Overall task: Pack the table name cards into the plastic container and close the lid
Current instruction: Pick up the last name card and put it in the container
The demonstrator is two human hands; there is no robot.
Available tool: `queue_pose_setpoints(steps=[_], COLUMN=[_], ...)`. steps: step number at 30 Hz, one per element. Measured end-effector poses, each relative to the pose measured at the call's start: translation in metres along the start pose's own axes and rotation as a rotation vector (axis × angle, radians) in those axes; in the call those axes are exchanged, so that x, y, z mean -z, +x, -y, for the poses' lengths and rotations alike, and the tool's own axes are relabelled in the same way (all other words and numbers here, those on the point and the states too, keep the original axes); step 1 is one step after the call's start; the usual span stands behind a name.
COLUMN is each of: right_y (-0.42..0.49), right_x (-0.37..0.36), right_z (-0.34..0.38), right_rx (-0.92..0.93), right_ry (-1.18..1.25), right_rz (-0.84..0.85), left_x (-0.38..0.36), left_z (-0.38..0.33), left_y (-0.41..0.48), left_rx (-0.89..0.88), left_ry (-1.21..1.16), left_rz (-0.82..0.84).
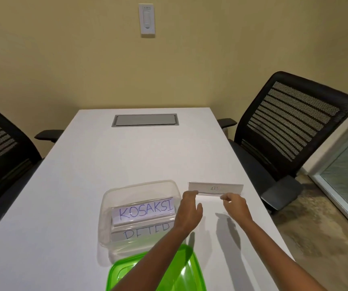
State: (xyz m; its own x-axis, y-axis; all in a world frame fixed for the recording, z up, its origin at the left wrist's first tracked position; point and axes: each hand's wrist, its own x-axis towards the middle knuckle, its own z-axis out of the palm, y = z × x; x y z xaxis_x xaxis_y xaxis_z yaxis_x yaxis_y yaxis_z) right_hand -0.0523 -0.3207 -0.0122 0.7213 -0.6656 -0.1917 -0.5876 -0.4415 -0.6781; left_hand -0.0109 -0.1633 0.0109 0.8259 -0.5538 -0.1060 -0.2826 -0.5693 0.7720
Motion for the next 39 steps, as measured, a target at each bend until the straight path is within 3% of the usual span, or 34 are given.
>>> queue_pose_setpoints(steps=[8, 21, 26, 32, 39], right_y=[0.047, 0.104, 0.105, 0.100, 0.085], right_x=[0.024, 0.019, 0.018, 0.039, 0.074], right_z=[-0.036, -0.054, -0.059, -0.056, -0.039], right_rx=[-0.142, -0.231, -0.252, -0.241, -0.476], right_ry=[-0.035, 0.158, 0.225, 0.222, 0.590], right_rz=[0.089, 0.064, -0.044, -0.115, -0.154], left_x=[-0.020, -0.026, -0.023, -0.020, -0.011], left_z=[-0.013, -0.010, -0.001, -0.007, -0.029], left_y=[0.048, 0.115, 0.118, 0.109, 0.081], left_rx=[0.236, 0.458, 0.495, 0.480, 0.279], left_ry=[0.046, -0.042, -0.155, -0.337, -0.370], left_rz=[0.172, 0.035, -0.004, -0.046, -0.156])
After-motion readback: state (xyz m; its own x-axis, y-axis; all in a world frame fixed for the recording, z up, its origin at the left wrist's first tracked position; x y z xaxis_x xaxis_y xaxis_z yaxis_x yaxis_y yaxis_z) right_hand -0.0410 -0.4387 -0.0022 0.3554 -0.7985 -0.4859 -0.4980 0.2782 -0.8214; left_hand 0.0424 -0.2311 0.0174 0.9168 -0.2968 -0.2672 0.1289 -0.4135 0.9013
